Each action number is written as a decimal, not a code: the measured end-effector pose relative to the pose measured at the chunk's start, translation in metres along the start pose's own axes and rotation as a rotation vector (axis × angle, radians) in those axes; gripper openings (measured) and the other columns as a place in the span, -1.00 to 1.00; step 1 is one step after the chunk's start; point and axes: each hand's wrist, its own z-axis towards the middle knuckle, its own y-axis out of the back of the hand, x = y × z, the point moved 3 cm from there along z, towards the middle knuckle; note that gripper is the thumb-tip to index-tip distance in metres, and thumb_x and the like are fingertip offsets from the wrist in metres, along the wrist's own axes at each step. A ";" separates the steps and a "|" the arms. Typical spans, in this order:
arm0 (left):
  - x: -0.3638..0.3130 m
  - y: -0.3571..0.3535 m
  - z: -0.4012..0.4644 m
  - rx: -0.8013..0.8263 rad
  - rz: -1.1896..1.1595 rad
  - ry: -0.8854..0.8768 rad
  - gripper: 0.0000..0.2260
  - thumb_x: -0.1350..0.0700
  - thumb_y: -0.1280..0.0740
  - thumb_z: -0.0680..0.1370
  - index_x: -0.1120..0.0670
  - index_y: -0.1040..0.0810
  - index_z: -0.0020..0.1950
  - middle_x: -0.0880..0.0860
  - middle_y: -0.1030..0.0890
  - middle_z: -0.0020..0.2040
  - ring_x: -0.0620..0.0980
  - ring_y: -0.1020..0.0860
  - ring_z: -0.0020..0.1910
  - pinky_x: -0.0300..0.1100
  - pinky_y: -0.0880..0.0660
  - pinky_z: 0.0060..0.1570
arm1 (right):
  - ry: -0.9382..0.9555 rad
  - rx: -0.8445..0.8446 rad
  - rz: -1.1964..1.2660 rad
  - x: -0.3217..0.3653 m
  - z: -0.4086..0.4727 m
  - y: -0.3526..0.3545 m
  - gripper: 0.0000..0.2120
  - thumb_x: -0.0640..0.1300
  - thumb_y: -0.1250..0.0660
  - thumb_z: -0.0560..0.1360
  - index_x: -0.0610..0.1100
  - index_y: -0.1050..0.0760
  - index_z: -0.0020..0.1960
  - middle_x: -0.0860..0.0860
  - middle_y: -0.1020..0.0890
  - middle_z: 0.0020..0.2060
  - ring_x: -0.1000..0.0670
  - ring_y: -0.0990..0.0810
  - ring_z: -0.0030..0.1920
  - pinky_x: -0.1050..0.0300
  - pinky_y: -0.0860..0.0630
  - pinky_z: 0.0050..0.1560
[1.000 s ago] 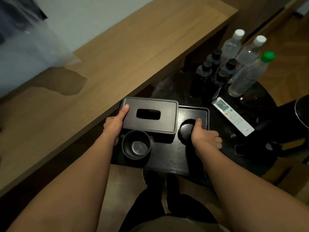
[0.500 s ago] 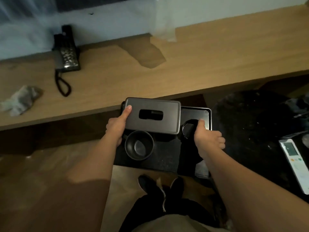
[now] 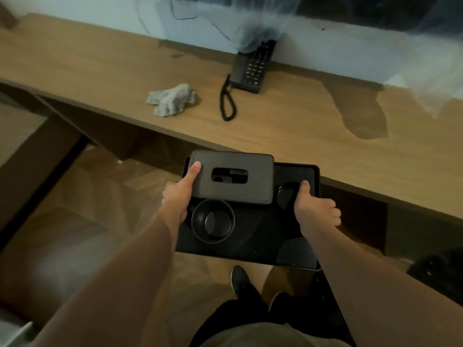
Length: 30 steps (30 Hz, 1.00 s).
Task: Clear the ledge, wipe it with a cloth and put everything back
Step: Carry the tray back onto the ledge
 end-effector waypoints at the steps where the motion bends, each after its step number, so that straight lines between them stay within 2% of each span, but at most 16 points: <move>1: 0.000 0.017 0.003 -0.023 -0.027 0.021 0.13 -0.56 -0.53 -0.14 0.05 -0.42 0.25 0.14 -0.58 0.20 0.20 -0.62 0.12 0.15 -0.58 0.15 | 0.028 0.013 -0.009 0.012 -0.008 -0.011 -0.10 0.46 -0.09 0.50 -0.25 -0.15 0.51 -0.21 -0.25 0.45 -0.23 -0.22 0.44 -0.15 -0.23 0.40; 6: 0.005 0.096 0.002 -0.209 -0.157 0.060 0.13 -0.58 -0.49 -0.13 0.06 -0.38 0.24 0.13 -0.57 0.16 0.21 -0.61 0.10 0.17 -0.58 0.15 | 0.209 0.048 -0.122 0.067 -0.055 -0.065 -0.12 0.45 -0.10 0.50 -0.25 -0.19 0.49 -0.21 -0.30 0.41 -0.23 -0.27 0.39 -0.13 -0.29 0.35; 10: 0.023 0.160 0.009 -0.350 -0.265 0.108 0.20 -0.62 -0.47 -0.16 0.06 -0.39 0.30 0.12 -0.55 0.22 0.23 -0.56 0.19 0.20 -0.55 0.18 | 0.352 0.081 -0.205 0.101 -0.098 -0.112 -0.11 0.44 -0.12 0.50 -0.26 -0.19 0.49 -0.22 -0.32 0.39 -0.23 -0.30 0.37 -0.13 -0.33 0.31; 14: 0.048 0.216 0.012 -0.483 -0.362 0.170 0.24 -0.63 -0.46 -0.15 0.06 -0.43 0.36 0.11 -0.57 0.23 0.23 -0.57 0.19 0.18 -0.56 0.16 | 0.464 0.121 -0.303 0.129 -0.140 -0.155 -0.14 0.42 -0.14 0.50 -0.26 -0.22 0.48 -0.23 -0.33 0.37 -0.24 -0.33 0.34 -0.13 -0.36 0.27; 17: 0.065 0.250 0.009 -0.587 -0.426 0.202 0.20 -0.65 -0.44 -0.14 0.06 -0.51 0.31 0.10 -0.62 0.20 0.22 -0.61 0.15 0.16 -0.58 0.14 | 0.555 0.180 -0.359 0.152 -0.171 -0.184 -0.14 0.42 -0.16 0.50 -0.25 -0.21 0.49 -0.23 -0.32 0.39 -0.24 -0.31 0.37 -0.14 -0.35 0.30; 22: 0.070 0.284 -0.002 -0.731 -0.547 0.236 0.21 -0.64 -0.44 -0.14 0.09 -0.53 0.32 0.12 -0.63 0.18 0.22 -0.62 0.12 0.15 -0.58 0.14 | 0.717 0.268 -0.468 0.192 -0.214 -0.228 -0.12 0.42 -0.15 0.50 -0.24 -0.15 0.51 -0.23 -0.28 0.41 -0.24 -0.28 0.37 -0.14 -0.33 0.30; 30: 0.067 0.317 -0.002 -0.842 -0.686 0.244 0.35 -0.61 -0.47 -0.14 0.19 -0.38 0.45 0.16 -0.56 0.25 0.21 -0.62 0.11 0.13 -0.60 0.12 | 0.814 0.332 -0.589 0.233 -0.266 -0.283 -0.13 0.40 -0.17 0.50 -0.24 -0.15 0.51 -0.23 -0.27 0.43 -0.24 -0.26 0.40 -0.15 -0.29 0.36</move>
